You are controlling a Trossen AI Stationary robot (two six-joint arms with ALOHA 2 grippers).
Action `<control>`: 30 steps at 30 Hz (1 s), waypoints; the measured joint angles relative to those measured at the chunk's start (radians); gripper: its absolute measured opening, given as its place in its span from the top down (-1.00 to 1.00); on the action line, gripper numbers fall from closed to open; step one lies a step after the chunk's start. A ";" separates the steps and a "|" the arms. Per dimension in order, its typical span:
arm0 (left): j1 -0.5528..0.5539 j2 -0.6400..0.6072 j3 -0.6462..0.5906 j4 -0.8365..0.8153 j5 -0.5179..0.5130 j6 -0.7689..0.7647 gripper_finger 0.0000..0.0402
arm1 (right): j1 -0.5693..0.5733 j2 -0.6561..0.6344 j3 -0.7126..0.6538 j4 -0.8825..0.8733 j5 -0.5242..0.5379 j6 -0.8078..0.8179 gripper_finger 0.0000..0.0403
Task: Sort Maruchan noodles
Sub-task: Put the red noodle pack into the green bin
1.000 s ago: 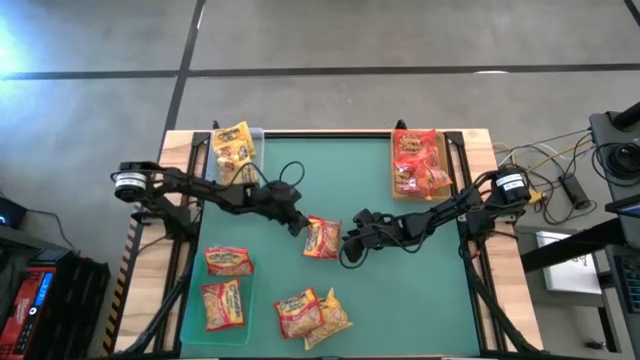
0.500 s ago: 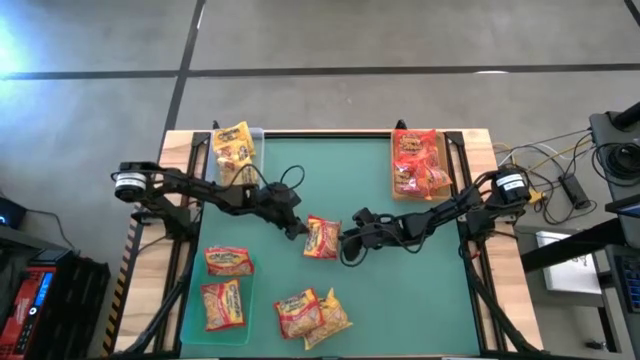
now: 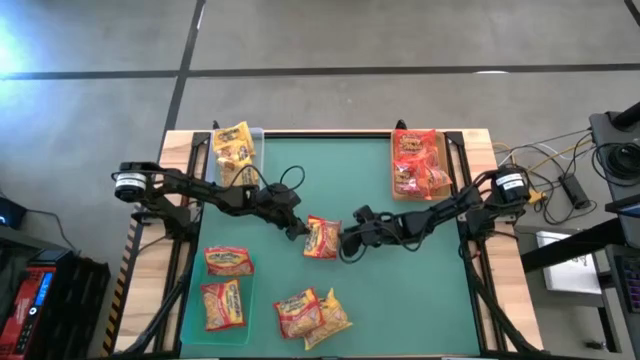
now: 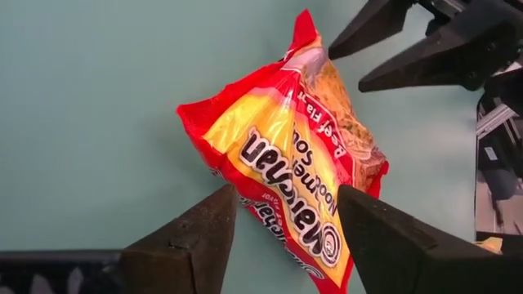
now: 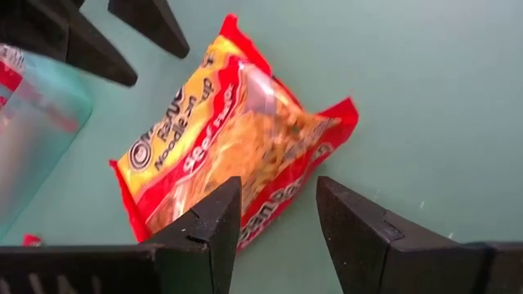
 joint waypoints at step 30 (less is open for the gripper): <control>-0.135 0.001 0.000 -0.007 -0.181 -0.345 0.01 | -0.032 0.075 0.002 0.056 -0.005 -0.269 0.25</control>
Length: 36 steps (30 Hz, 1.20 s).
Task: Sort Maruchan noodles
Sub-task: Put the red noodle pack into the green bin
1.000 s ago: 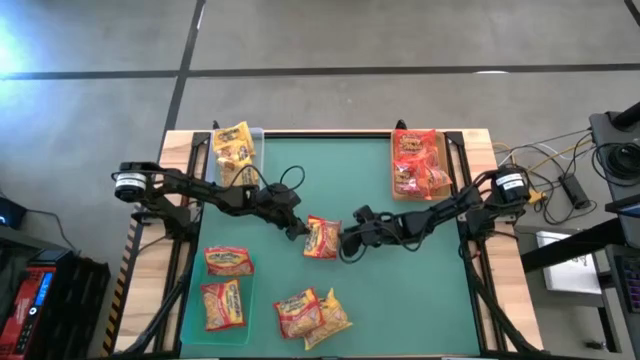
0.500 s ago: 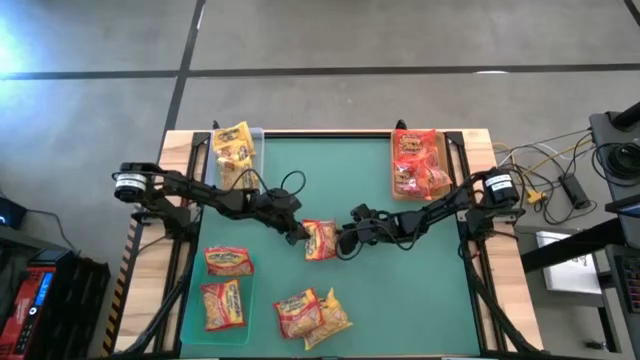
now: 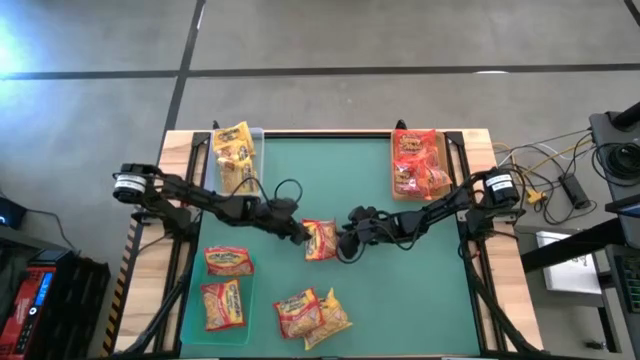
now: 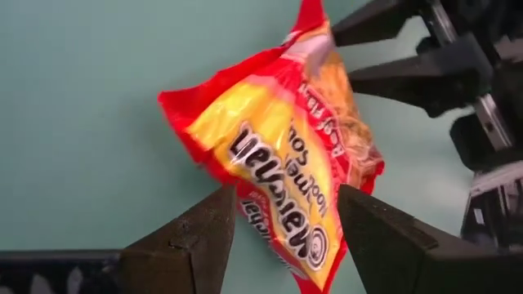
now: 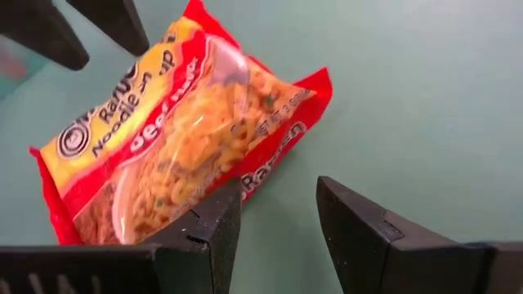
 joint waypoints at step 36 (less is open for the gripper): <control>-0.023 0.170 0.100 0.026 0.006 0.052 0.01 | 0.079 -0.101 -0.001 0.064 -0.121 -0.006 0.32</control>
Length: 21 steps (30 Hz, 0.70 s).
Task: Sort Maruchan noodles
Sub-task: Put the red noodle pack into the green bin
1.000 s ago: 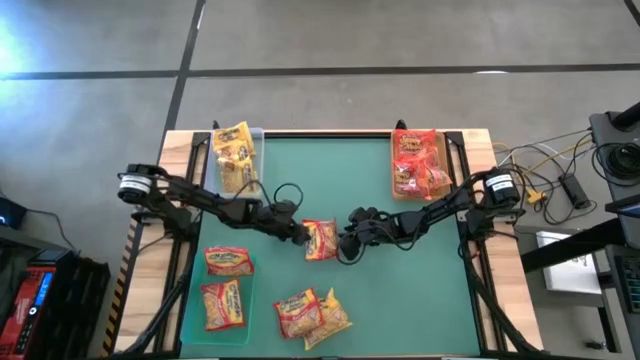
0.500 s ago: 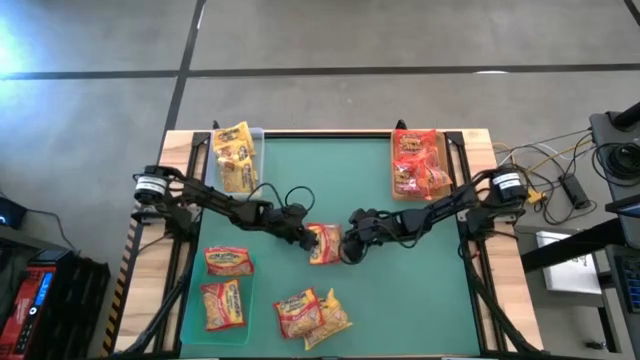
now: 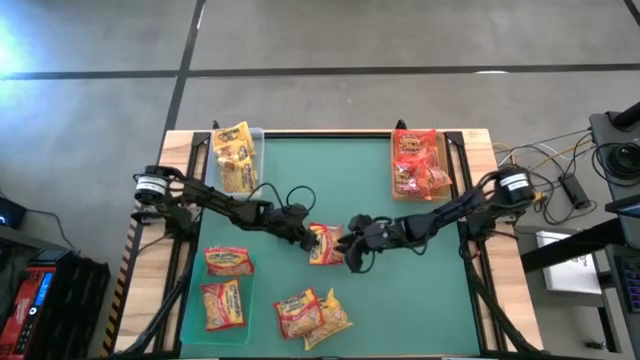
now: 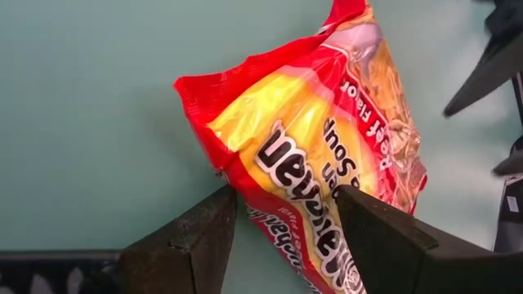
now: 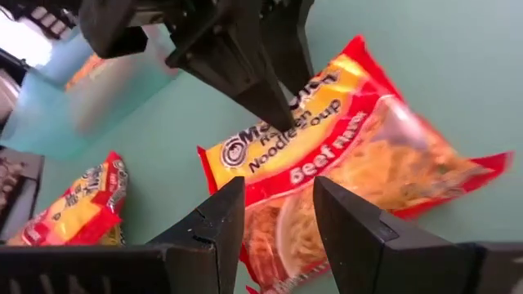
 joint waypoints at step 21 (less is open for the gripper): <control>0.001 -0.015 0.000 0.004 0.118 0.011 0.01 | 0.001 0.070 -0.008 -0.046 0.011 0.072 0.32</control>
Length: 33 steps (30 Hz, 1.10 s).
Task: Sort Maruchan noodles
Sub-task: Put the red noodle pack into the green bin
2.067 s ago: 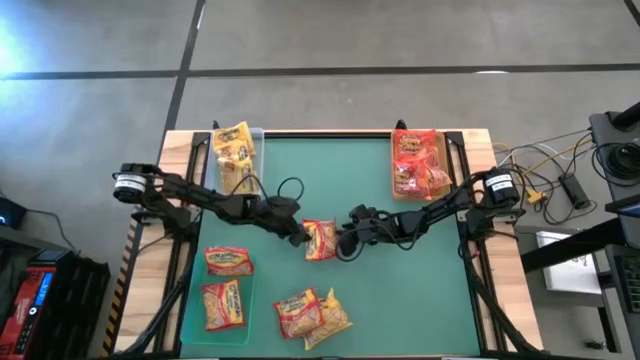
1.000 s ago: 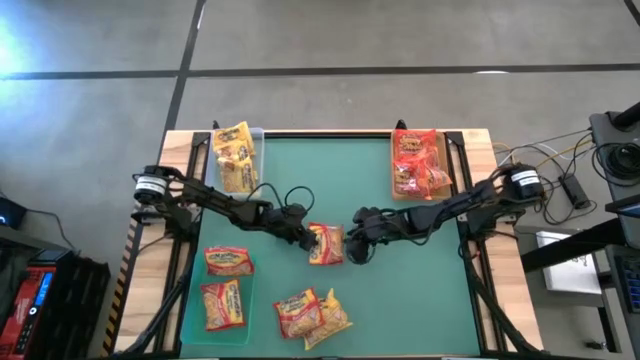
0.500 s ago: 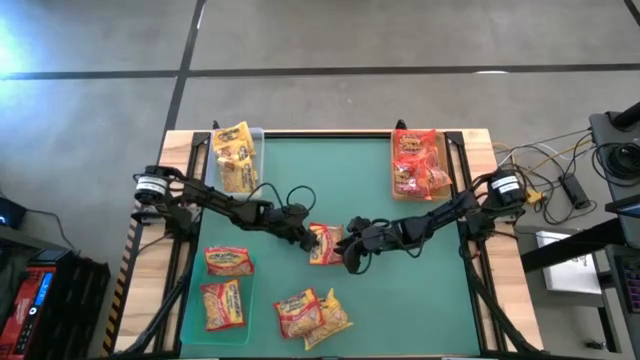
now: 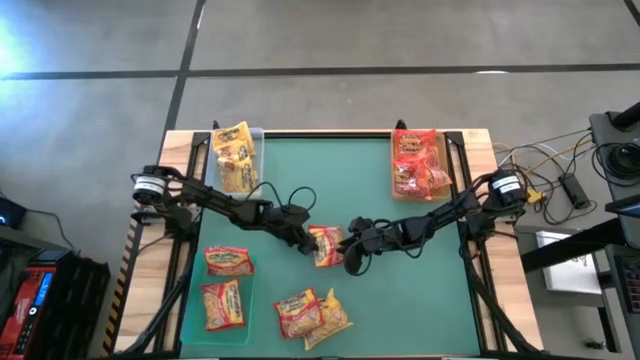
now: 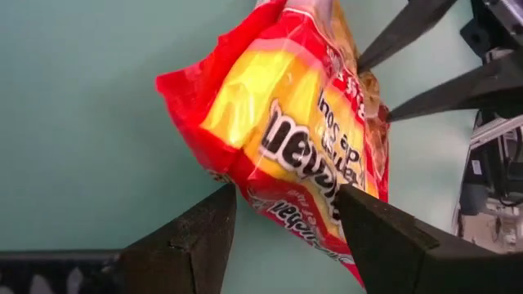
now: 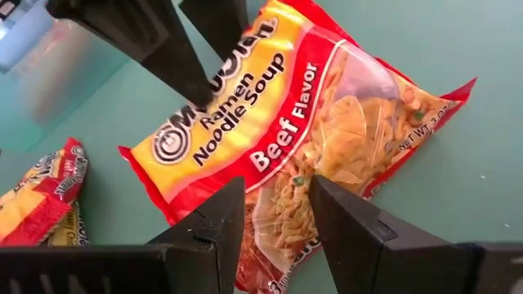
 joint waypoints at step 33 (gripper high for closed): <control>0.002 0.075 0.130 -0.010 -0.149 -0.094 0.01 | 0.000 0.004 -0.028 0.004 0.045 -0.063 0.32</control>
